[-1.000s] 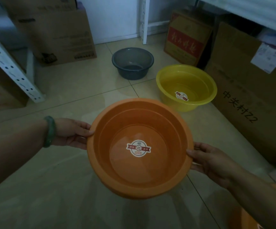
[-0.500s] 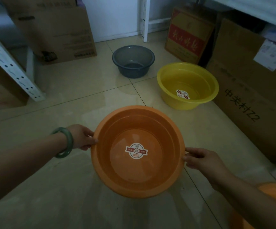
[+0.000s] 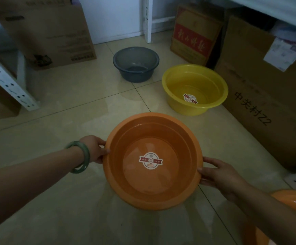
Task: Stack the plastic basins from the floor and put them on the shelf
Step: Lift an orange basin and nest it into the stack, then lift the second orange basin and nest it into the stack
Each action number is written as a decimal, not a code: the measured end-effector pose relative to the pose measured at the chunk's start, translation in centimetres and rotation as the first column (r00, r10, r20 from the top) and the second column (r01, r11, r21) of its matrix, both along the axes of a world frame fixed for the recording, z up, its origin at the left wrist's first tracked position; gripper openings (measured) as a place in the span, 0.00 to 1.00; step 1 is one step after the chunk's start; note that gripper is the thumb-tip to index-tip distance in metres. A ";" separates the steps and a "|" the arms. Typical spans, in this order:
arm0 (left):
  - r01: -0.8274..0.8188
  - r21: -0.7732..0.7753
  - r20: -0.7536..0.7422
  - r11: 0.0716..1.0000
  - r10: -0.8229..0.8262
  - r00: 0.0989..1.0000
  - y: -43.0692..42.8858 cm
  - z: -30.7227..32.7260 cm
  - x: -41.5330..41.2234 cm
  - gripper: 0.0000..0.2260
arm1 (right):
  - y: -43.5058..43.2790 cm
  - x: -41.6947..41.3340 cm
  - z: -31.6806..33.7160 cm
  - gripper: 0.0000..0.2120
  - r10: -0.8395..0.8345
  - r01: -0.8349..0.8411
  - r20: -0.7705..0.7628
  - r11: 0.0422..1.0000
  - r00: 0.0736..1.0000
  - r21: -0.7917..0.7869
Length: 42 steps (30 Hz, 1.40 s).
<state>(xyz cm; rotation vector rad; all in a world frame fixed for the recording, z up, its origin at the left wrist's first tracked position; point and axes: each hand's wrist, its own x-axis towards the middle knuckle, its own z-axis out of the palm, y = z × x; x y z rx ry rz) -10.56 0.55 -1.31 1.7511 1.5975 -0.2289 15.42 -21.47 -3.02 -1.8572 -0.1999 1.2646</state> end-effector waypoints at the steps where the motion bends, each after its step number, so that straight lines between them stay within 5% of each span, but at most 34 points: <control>1: 0.024 0.004 -0.003 1.000 -0.024 1.000 -0.1 -0.1 0.6 0.18 | -0.3 0.5 0.0 0.24 -0.006 0.006 0.017 1.000 1.000 -0.003; 8: 0.185 0.051 -0.039 0.981 -0.183 0.982 -0.7 -0.1 5.3 0.17 | -2.9 3.1 0.2 0.24 -0.080 0.080 0.034 0.997 0.996 0.009; 16: 0.494 0.158 -0.333 0.855 -0.425 0.842 -2.9 0.7 9.9 0.15 | -5.3 5.4 0.6 0.22 -0.204 0.203 0.034 0.978 0.978 0.043; 21: 0.464 0.187 -0.234 0.866 -0.419 0.877 -4.8 3.0 12.7 0.22 | -6.7 6.4 1.3 0.21 -0.257 0.253 0.031 0.961 0.966 0.112; 26: 0.410 0.107 -0.005 0.906 -0.412 0.911 -6.9 5.0 16.3 0.23 | -8.8 7.2 2.9 0.19 -0.332 0.353 -0.132 0.915 0.934 0.196; 31: 0.336 -0.355 0.444 0.872 -0.159 0.882 -10.7 5.8 20.3 0.16 | -11.8 8.4 3.9 0.18 -0.400 0.453 -0.234 0.856 0.886 0.249; 42: 0.502 -0.456 0.486 0.735 -0.266 0.832 -19.5 3.5 28.2 0.08 | -22.5 9.3 3.2 0.13 -0.635 0.677 -0.239 0.708 0.734 0.201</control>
